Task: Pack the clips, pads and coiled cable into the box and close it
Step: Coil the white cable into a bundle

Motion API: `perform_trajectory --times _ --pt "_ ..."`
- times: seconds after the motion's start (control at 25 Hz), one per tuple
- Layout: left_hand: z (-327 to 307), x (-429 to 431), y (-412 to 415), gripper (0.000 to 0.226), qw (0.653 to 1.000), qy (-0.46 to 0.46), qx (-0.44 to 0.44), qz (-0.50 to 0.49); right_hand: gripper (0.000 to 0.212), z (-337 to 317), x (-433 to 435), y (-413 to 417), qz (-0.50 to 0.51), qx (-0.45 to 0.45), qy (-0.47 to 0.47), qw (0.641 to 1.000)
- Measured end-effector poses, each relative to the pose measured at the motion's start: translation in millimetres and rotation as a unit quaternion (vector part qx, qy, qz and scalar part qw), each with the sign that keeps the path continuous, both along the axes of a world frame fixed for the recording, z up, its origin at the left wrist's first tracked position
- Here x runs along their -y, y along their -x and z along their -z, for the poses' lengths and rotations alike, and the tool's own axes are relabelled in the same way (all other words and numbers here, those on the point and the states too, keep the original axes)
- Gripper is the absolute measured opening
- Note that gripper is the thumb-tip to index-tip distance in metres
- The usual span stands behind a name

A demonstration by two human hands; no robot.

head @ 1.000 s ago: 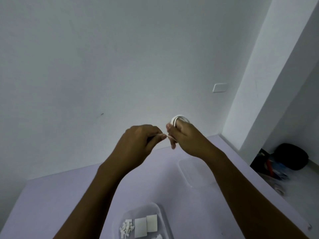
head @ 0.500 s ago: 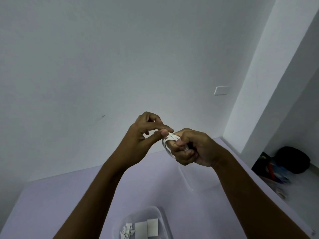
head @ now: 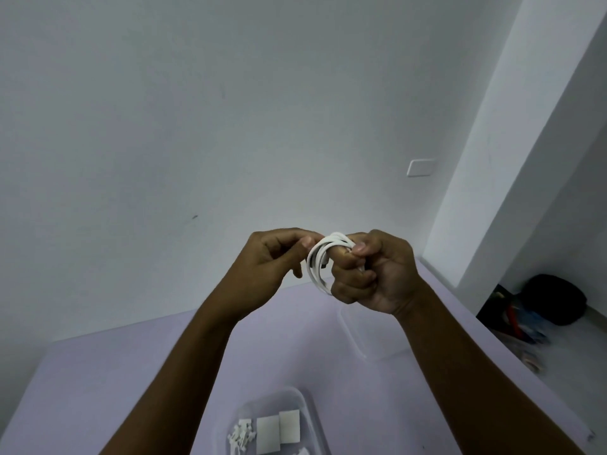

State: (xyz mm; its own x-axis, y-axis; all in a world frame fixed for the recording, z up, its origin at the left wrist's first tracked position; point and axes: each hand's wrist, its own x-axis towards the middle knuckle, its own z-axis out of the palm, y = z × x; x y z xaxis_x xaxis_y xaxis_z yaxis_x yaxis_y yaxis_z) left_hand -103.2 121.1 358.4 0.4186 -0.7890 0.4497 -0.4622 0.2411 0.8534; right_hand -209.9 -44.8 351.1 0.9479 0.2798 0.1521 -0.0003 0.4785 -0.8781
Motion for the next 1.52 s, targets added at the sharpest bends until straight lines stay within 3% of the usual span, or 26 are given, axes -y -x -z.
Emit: perform_trajectory --times 0.12,0.32,0.44,0.64,0.76,0.96,1.08,1.24,1.52 --pt "1 -2 0 0.021 0.999 -0.043 -0.008 0.027 0.021 6 5 -1 0.023 0.005 -0.003 1.0" --pt "7 -1 -3 0.014 0.995 -0.093 0.02 0.03 0.022 17 13 -3 0.114 0.033 0.087 0.989" --pt "13 -6 -4 0.015 0.992 -0.113 -0.015 0.05 0.016 25 23 -4 0.222 0.055 0.163 0.96" --pt "56 -16 -25 0.015 0.979 -0.166 -0.104 0.051 0.016 68 16 -6 0.29 0.019 0.344 0.893" --pt "108 -25 -26 0.015 0.962 -0.206 -0.179 0.022 0.015 119 4 -16 0.314 -0.052 0.359 0.878" --pt "228 -35 -20 0.033 0.925 -0.307 -0.156 -0.159 0.018 235 -20 -32 0.268 -0.171 0.403 0.858" --pt "303 -46 -12 0.034 0.882 -0.389 -0.115 -0.241 0.017 305 -38 -37 0.231 -0.227 0.444 0.835" --pt "374 -67 7 0.024 0.822 -0.482 -0.107 -0.284 0.022 378 -72 -41 0.165 -0.289 0.502 0.798" --pt "420 -83 24 0.025 0.795 -0.55 -0.008 -0.256 0.026 425 -103 -37 0.12 -0.3 0.587 0.743"
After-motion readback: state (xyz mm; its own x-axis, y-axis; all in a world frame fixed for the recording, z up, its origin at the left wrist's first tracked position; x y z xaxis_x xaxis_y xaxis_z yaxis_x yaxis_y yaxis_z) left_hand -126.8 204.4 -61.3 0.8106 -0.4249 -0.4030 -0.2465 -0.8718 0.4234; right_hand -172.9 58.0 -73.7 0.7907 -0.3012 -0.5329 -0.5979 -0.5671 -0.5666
